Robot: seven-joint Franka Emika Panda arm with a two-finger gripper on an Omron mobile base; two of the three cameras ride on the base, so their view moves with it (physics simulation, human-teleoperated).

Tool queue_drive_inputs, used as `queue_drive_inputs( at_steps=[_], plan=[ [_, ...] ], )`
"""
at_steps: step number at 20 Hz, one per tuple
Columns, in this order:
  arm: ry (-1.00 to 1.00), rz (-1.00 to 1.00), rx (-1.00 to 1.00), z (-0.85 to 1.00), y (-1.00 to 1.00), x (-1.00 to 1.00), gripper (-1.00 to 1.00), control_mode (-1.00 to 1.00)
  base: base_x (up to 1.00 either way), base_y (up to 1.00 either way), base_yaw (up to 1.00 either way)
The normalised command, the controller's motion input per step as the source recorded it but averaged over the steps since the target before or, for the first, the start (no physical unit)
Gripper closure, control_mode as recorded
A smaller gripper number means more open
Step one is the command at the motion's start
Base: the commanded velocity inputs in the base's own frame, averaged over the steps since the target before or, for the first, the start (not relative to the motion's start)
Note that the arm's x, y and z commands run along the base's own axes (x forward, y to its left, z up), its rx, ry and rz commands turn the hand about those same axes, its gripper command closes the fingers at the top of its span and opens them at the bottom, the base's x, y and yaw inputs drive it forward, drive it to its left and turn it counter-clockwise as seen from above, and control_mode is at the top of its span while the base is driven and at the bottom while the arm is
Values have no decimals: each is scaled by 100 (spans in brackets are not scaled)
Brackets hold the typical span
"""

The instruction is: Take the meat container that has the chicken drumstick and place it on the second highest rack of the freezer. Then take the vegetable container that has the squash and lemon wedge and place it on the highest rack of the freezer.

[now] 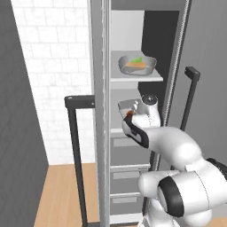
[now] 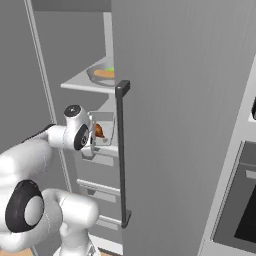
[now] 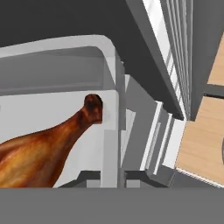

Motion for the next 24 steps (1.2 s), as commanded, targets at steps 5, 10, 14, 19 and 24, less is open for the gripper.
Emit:
queue_drive_inputs(
  at_steps=[5, 10, 14, 19, 24],
  plan=[
    [0, 0, 0, -18, 0, 47, 100, -100, 0, 0, 0],
    [2, 0, 1, -35, -7, 43, 100, -100, 0, 0, 0],
    [1, 0, 0, -25, -12, 56, 100, -100, 0, 0, 0],
    [0, 0, 0, -4, -7, 76, 100, -100, 0, 0, 0],
    [0, 0, 0, -6, -6, 69, 100, -100, 0, 0, 0]
  ],
)
